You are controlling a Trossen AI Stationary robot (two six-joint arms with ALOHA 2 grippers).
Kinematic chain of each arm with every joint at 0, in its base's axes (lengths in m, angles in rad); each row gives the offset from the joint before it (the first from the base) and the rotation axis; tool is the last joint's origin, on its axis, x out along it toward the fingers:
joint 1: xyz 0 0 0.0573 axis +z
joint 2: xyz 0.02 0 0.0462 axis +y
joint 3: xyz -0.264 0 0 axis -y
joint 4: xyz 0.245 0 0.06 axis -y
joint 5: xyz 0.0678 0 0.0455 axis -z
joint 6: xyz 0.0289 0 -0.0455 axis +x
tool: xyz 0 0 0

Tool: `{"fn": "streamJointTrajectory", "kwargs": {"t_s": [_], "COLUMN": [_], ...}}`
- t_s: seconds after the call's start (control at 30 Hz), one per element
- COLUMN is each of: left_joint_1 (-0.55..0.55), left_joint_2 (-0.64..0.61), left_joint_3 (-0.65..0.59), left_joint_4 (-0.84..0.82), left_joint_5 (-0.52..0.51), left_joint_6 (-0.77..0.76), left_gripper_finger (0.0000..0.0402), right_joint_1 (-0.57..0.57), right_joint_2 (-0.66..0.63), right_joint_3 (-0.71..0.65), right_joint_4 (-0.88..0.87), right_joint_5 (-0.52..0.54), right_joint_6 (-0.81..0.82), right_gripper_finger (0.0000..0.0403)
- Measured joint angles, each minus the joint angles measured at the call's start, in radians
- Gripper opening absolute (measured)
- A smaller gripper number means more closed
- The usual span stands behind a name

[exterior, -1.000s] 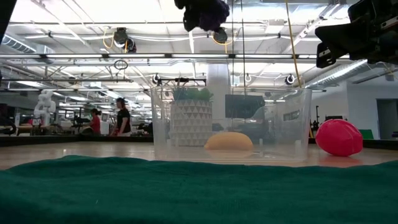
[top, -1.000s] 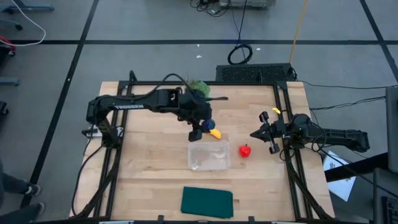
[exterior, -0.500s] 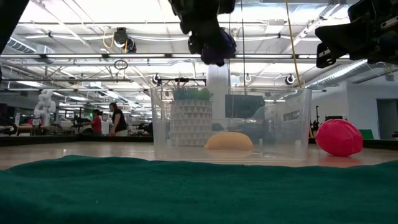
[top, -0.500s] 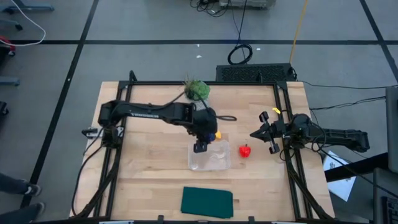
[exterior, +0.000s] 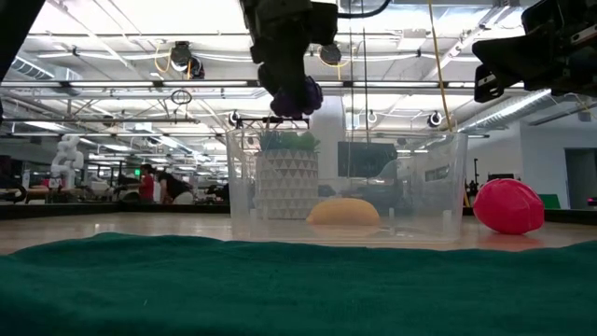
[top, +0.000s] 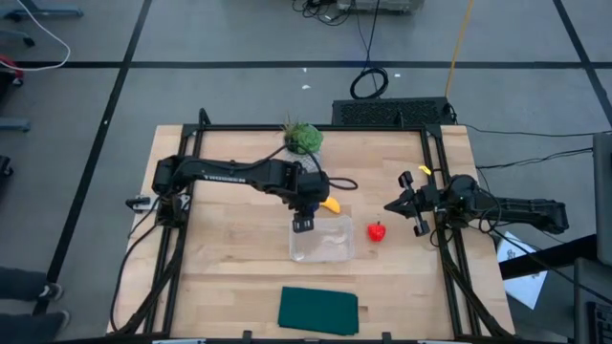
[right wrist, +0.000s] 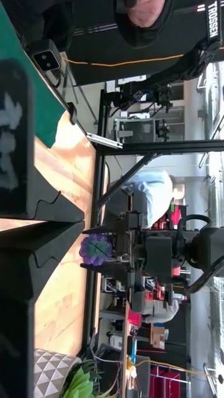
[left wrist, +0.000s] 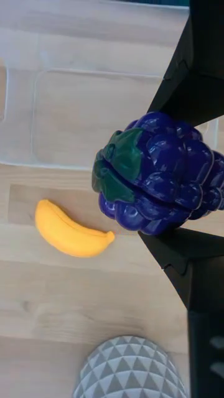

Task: Pick and placing Produce into tupperware
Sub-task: Put the grapes into the transparent bin

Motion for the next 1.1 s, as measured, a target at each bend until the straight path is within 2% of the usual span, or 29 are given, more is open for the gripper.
{"fn": "streamJointTrajectory", "kwargs": {"t_s": [0.13,0.4,1.1], "left_joint_1": [-0.005,-0.041,-0.103], "left_joint_2": [0.000,0.000,0.116], "left_joint_3": [0.000,0.000,-0.005], "left_joint_4": [0.001,0.042,0.120], "left_joint_5": [0.028,0.011,-0.006], "left_joint_6": [0.011,0.018,-0.029], "left_gripper_finger": [0.0232,0.0232,0.0232], "right_joint_1": [0.000,0.000,0.000], "right_joint_2": [0.000,0.000,0.012], "right_joint_3": [0.000,0.000,0.000], "right_joint_4": [0.000,0.000,0.002], "right_joint_5": [0.000,0.000,0.000], "right_joint_6": [0.000,-0.001,0.000], "right_gripper_finger": [0.0000,0.0000,0.0000]}}
